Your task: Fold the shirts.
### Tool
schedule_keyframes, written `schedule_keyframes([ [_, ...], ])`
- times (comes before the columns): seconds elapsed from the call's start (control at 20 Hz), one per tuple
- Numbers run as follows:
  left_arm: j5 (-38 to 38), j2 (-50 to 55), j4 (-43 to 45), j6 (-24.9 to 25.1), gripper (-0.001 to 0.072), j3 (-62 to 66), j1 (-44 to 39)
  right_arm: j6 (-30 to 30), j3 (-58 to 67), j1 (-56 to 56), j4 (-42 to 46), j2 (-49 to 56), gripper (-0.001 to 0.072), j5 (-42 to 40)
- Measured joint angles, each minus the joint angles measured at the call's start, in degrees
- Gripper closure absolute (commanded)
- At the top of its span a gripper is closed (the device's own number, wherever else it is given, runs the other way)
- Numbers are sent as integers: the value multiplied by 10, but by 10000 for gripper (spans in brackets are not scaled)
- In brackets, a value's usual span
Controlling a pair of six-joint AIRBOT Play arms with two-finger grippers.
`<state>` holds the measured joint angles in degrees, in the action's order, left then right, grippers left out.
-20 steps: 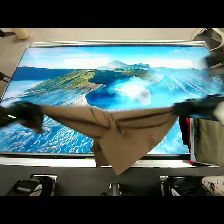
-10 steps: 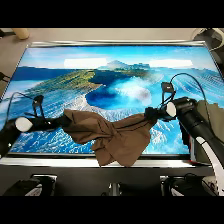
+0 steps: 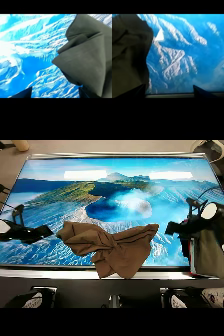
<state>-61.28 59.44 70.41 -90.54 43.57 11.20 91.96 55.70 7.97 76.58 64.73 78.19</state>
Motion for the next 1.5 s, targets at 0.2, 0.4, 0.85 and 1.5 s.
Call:
schedule_keyframes([
  [0.2, 83, 59, -72, 4, 33, -30, -23, -42, -76, 21, -86, 0, 62, 17],
  [0.4, 161, 109, -109, 5, 208, -38, -57, -56, -122, 27, -121, 0, 63, 17],
  [0.85, 234, 133, -123, -8, 670, -36, -85, -79, -206, 11, -186, 20, 68, -46],
  [1.5, 168, -61, -33, -8, 672, 55, -76, -30, -29, -149, -111, -34, 698, -108],
])
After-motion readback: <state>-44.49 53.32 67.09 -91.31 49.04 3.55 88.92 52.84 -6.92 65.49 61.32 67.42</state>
